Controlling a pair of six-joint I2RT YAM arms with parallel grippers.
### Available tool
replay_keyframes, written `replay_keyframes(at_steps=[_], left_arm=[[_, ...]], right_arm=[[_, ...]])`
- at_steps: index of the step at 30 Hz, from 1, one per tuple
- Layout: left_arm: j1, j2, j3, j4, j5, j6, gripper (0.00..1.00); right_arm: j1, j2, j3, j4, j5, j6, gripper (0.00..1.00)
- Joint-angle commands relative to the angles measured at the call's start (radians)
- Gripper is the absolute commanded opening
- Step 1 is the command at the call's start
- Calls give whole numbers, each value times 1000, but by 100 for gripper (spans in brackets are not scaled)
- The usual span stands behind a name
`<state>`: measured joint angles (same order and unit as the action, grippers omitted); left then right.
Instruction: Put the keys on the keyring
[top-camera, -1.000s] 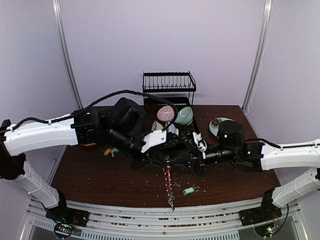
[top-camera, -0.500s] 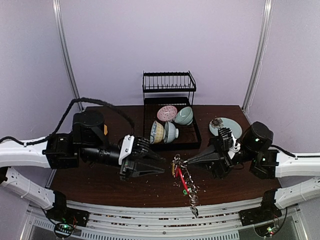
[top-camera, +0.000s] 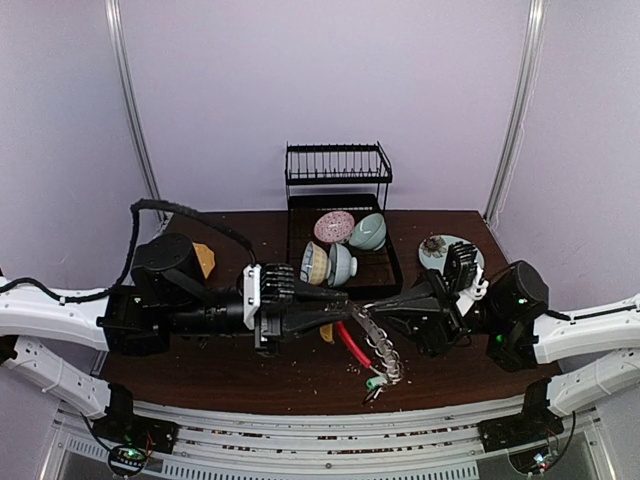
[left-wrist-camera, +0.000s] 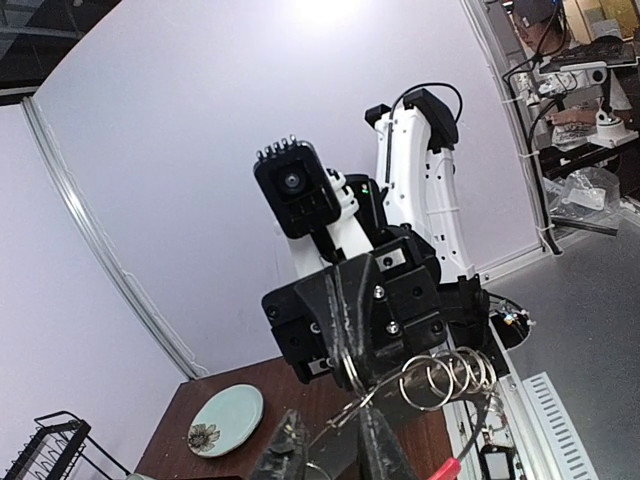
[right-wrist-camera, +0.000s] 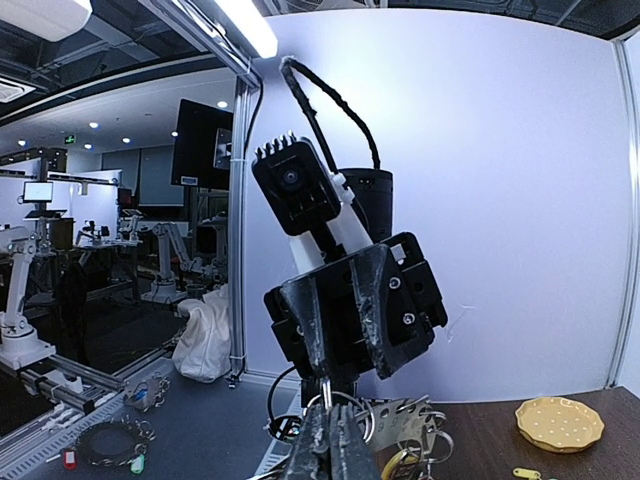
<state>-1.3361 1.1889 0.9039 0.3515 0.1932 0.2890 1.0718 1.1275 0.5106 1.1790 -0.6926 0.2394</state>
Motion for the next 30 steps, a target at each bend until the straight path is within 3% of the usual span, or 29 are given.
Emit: replay_keyframes(at_steps=[1,5,12,17,25,28,30], left_arm=[[0,23,18,59,17,-5,19],[-9,54,44,31,40,7,19],[-12,69,64,-22,-127,26,6],[-26,111,77,-81,-185,60,8],[-35,135,88,-39,-97,31,19],[-33,133,87,-25,-80,16,18],[-34,129,88,-22,-75,11,11]], right_arm=[[10,4,11,53,71,23,0],[14,3,21,17,101,16,0],[19,-25,36,-60,105,-2,0],[17,-20,48,-79,122,32,0],[18,33,51,1,120,95,0],[19,41,61,-12,122,90,0],[19,41,59,-21,124,78,0]])
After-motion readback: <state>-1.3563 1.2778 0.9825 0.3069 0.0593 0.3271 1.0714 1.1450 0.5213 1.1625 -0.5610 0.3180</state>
